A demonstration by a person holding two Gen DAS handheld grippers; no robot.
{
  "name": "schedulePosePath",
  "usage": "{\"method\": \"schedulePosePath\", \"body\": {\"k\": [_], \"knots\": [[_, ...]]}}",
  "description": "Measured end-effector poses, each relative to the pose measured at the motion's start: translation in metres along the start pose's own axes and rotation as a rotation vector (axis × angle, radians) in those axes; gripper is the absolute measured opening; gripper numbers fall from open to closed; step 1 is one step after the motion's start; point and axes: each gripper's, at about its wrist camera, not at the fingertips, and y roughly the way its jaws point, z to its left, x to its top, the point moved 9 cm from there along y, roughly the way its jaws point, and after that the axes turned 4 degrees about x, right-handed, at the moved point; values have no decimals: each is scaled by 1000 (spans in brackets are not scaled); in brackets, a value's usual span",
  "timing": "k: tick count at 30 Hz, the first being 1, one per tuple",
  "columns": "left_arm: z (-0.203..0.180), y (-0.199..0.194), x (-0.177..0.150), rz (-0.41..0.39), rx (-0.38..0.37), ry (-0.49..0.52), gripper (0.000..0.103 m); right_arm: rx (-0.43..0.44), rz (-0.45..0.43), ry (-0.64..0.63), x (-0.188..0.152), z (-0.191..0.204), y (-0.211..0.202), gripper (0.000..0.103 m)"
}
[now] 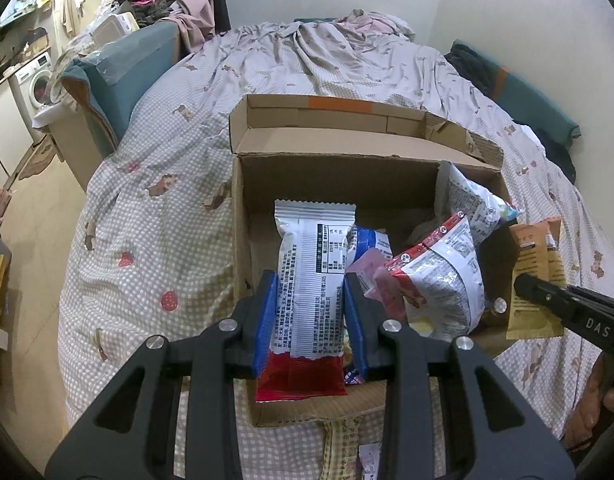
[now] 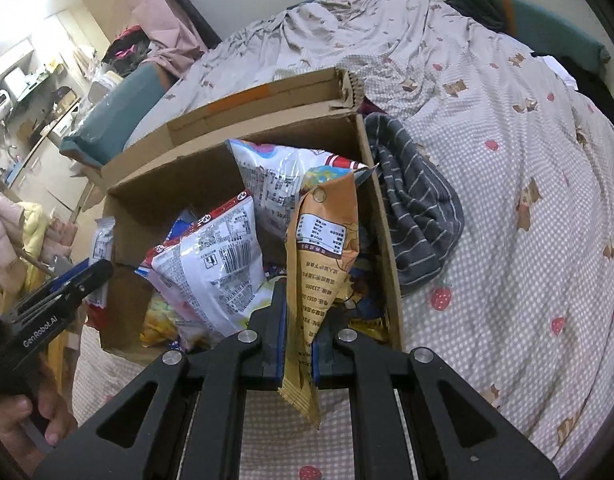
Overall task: Organize snacks
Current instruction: 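Carry the red-and-white bar and tan bar over the box with both tools, then open both tools to drop the two bars into the box, then withdraw both tools toward the last two bars on the cover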
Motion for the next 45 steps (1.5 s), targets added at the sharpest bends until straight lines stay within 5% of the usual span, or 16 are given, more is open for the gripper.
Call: {"method": "schedulePosePath", "body": {"k": [17, 19, 20, 22, 24, 27, 45], "knots": [[3, -7, 3, -16, 0, -6, 29, 49, -30, 22, 9, 8, 1, 14], [2, -8, 3, -15, -1, -2, 36, 60, -34, 33, 10, 8, -1, 15], [1, -9, 2, -12, -9, -1, 42, 61, -37, 35, 11, 7, -2, 21], [0, -11, 2, -16, -20, -8, 74, 58, -48, 41, 12, 6, -4, 40], [1, -15, 3, -38, -11, -10, 82, 69, -72, 60, 15, 4, -9, 83], [1, -17, 6, -49, -3, 3, 82, 70, -130, 61, 21, 3, -20, 84], [8, -18, -5, -32, 10, -13, 82, 83, -94, 77, 16, 3, -20, 84]]}}
